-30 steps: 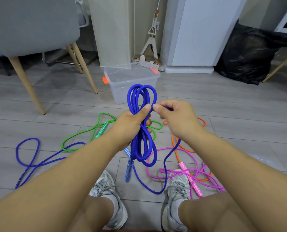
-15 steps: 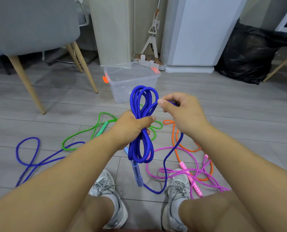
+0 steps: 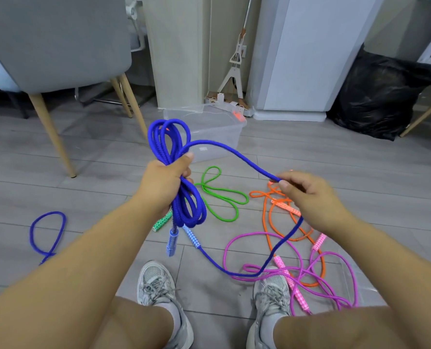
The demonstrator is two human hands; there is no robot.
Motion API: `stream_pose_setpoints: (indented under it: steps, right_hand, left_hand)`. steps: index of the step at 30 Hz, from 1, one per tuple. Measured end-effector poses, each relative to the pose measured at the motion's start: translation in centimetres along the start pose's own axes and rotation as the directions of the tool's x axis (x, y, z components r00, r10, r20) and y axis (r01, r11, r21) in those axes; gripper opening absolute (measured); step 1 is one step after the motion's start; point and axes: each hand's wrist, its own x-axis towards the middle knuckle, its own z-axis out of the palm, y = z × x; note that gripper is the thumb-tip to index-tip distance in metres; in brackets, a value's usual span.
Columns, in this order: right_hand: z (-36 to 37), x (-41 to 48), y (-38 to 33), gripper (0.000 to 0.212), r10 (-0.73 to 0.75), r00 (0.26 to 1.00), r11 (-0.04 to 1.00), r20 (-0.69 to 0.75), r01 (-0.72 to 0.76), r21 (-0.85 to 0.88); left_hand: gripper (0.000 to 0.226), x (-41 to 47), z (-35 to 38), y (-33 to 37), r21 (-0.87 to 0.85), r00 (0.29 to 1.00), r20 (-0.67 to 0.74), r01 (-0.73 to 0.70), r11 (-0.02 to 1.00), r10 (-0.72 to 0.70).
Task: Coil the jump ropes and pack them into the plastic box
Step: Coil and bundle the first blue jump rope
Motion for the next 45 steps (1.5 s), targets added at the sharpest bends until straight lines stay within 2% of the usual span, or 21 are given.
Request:
stream_pose_setpoints:
  steps: [2, 4, 9, 16, 22, 29, 35, 40, 45]
  right_hand:
    - [1.2, 0.1, -1.2, 0.027, -0.080, 0.995, 0.997, -0.059, 0.080, -0.003]
    - [2.7, 0.4, -2.2, 0.031, -0.081, 0.994, 0.996, -0.079, 0.084, 0.039]
    - [5.5, 0.5, -4.1, 0.013, 0.120, 0.991, 0.944, -0.051, -0.099, 0.314]
    - [5.7, -0.6, -5.2, 0.003, 0.055, 0.998, 0.982, 0.015, -0.057, 0.179]
    - [5.2, -0.3, -5.1, 0.008, 0.085, 0.994, 0.968, 0.075, -0.100, 0.231]
    - [4.9, -0.3, -4.3, 0.009, 0.077, 0.985, 0.964, 0.152, -0.113, 0.242]
    - [2.9, -0.1, -0.1, 0.016, 0.086, 0.964, 0.993, 0.250, -0.102, 0.056]
    - [1.3, -0.6, 3.6, 0.027, 0.169, 0.939, 0.980, 0.300, -0.127, -0.156]
    - [1.2, -0.7, 6.3, 0.025, 0.308, 0.887, 0.917, 0.346, -0.179, -0.356]
  left_hand:
    - [0.032, -0.2, 0.5, -0.6, 0.055, 1.000, 0.020, 0.001, 0.998, -0.002]
    - [0.036, -0.5, 1.3, -1.1, 0.114, 0.999, 0.052, 0.001, 0.993, -0.007]
    - [0.027, -1.3, 2.7, -1.5, 0.123, 0.997, 0.073, -0.035, 0.992, 0.026]
    - [0.016, -1.9, 3.2, -1.3, 0.099, 0.996, 0.071, -0.060, 0.993, 0.053]
    - [0.017, -2.4, 3.7, -1.3, 0.155, 0.988, 0.130, -0.104, 0.982, 0.084]
    - [0.026, -2.1, 3.7, -1.3, 0.216, 0.991, 0.073, -0.127, 0.968, 0.113]
    - [0.030, -1.2, 2.0, -1.2, 0.186, 0.997, -0.011, -0.067, 0.980, 0.070]
    - [0.030, -0.7, 0.6, -0.8, 0.142, 0.995, -0.088, -0.042, 0.989, 0.055]
    - [0.027, -0.5, -0.1, -0.4, 0.107, 0.987, -0.152, -0.036, 0.994, 0.052]
